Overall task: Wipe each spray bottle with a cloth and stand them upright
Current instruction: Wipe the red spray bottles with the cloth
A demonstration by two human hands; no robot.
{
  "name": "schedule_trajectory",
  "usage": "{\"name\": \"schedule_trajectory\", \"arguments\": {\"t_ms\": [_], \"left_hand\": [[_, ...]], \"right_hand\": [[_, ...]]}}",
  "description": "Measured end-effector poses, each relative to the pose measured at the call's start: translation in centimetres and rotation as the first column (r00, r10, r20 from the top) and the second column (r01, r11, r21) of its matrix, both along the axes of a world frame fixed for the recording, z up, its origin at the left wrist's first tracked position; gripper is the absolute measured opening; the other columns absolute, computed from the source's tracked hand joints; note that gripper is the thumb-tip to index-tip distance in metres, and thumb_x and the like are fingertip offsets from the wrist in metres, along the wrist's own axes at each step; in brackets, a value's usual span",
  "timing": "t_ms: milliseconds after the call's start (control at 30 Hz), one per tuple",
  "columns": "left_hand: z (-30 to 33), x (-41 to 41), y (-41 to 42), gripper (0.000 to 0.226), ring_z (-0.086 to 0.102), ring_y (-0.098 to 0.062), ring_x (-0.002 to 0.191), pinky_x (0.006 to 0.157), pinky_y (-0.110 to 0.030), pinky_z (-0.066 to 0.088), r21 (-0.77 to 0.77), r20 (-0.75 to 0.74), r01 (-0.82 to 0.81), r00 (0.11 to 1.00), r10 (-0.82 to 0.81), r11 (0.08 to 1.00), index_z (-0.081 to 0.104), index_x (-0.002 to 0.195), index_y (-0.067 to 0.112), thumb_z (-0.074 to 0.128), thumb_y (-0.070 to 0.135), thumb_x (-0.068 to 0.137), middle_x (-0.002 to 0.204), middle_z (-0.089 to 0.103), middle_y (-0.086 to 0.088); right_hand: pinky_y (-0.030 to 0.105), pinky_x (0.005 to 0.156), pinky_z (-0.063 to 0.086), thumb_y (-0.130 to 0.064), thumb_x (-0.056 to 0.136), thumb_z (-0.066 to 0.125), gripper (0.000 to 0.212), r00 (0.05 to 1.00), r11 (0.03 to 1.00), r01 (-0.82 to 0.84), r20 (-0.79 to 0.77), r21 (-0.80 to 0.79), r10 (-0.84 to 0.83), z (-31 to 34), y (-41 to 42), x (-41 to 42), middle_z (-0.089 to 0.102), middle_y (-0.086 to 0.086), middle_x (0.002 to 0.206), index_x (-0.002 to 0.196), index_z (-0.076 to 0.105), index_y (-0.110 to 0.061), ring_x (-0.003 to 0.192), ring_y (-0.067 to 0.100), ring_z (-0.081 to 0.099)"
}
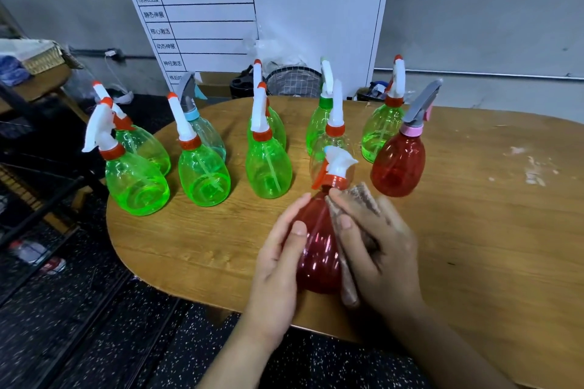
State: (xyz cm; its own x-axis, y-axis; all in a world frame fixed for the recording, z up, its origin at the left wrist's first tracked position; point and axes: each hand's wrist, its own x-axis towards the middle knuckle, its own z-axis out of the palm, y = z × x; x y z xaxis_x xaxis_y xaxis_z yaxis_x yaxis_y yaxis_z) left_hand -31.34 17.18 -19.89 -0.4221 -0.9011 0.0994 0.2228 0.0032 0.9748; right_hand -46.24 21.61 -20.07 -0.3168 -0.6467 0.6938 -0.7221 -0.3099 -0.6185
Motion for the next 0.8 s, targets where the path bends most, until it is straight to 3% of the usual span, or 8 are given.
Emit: {"name": "schedule_trajectory", "arguments": {"t_ms": [67,233,300,400,467,533,700,800], "left_hand": [[0.2,0.3,-0.4,0.039,0.061,-0.025,0.137,0.12,-0.052,0.04,0.073,-0.07,-0.051,0.996,0.056,0.996,0.066,0.139,0.032,0.052,0.038,0.103,0.142,0.068,-0.004],[0.9,0.5,-0.6,0.047,0.064,-0.032,0.131,0.119,-0.054,0.042,0.158,-0.159,-0.096,0.98,0.121,0.983,0.065,0.139,0.03,0.052,0.045,0.096,0.136,0.071,-0.01],[0.9,0.3,-0.4,0.044,0.064,-0.03,0.132,0.119,-0.053,0.042,0.123,-0.125,-0.091,0.986,0.107,0.988,0.065,0.14,0.03,0.057,0.046,0.1,0.137,0.07,-0.009],[0.3,-0.2,-0.1,0.046,0.061,-0.026,0.136,0.119,-0.053,0.042,0.042,-0.033,-0.02,0.999,0.021,0.999,0.063,0.142,0.028,0.052,0.041,0.1,0.142,0.068,-0.005],[0.0,-0.5,0.2,0.047,0.062,-0.019,0.135,0.113,-0.042,0.05,0.014,0.006,0.025,1.0,-0.025,1.0,0.066,0.139,0.03,0.057,0.045,0.095,0.141,0.069,0.002],[-0.1,-0.5,0.5,0.049,0.062,-0.014,0.135,0.109,-0.03,0.052,-0.005,0.019,0.049,0.999,-0.049,0.999,0.064,0.14,0.029,0.057,0.046,0.094,0.141,0.069,0.008],[0.1,0.1,0.1,0.039,0.061,-0.021,0.136,0.121,-0.055,0.04,0.041,-0.005,-0.035,0.999,0.036,0.999,0.066,0.14,0.034,0.053,0.042,0.104,0.141,0.069,0.0],[0.5,0.6,-0.4,0.041,0.065,-0.027,0.131,0.119,-0.055,0.042,0.104,-0.058,-0.084,0.994,0.09,0.991,0.065,0.139,0.035,0.052,0.047,0.102,0.136,0.072,-0.005]], "right_hand": [[0.013,0.062,0.043,-0.036,0.101,0.059,0.035,0.99,0.999,-0.051,-0.129,-0.008,0.05,-0.2,0.3,1.4,0.044,-0.013,0.096,0.135,0.067,-0.031,0.071,0.002,0.05],[0.019,0.061,0.046,-0.04,0.102,0.065,0.028,0.883,0.986,-0.155,-0.455,-0.059,0.112,-0.7,0.4,2.6,0.046,-0.006,0.098,0.127,0.074,-0.034,0.073,0.008,0.053],[0.021,0.061,0.049,-0.044,0.103,0.06,0.029,0.92,0.988,-0.139,-0.378,-0.06,0.107,-0.5,0.3,1.9,0.045,-0.008,0.098,0.129,0.072,-0.037,0.072,0.008,0.054],[0.028,0.061,0.052,-0.044,0.104,0.056,0.033,0.995,0.998,-0.061,-0.084,-0.019,0.059,0.0,0.0,-0.1,0.049,-0.01,0.094,0.132,0.068,-0.035,0.072,0.007,0.055],[0.028,0.062,0.048,-0.039,0.103,0.055,0.031,1.0,1.0,0.018,0.005,0.009,-0.018,0.1,-0.3,-1.4,0.049,-0.007,0.087,0.13,0.07,-0.034,0.071,0.009,0.054],[0.025,0.059,0.045,-0.037,0.104,0.054,0.032,0.998,0.998,0.062,-0.009,0.02,-0.061,0.1,-0.4,-1.8,0.047,-0.005,0.084,0.13,0.071,-0.03,0.069,0.008,0.053],[0.015,0.06,0.043,-0.038,0.103,0.057,0.033,0.991,1.0,-0.013,-0.134,-0.005,0.012,-0.1,0.2,0.3,0.042,-0.014,0.095,0.134,0.067,-0.032,0.07,0.0,0.048],[0.019,0.061,0.047,-0.04,0.102,0.063,0.029,0.918,0.992,-0.115,-0.388,-0.045,0.089,-0.3,0.6,2.2,0.044,-0.009,0.099,0.127,0.074,-0.034,0.074,0.005,0.051]]}}
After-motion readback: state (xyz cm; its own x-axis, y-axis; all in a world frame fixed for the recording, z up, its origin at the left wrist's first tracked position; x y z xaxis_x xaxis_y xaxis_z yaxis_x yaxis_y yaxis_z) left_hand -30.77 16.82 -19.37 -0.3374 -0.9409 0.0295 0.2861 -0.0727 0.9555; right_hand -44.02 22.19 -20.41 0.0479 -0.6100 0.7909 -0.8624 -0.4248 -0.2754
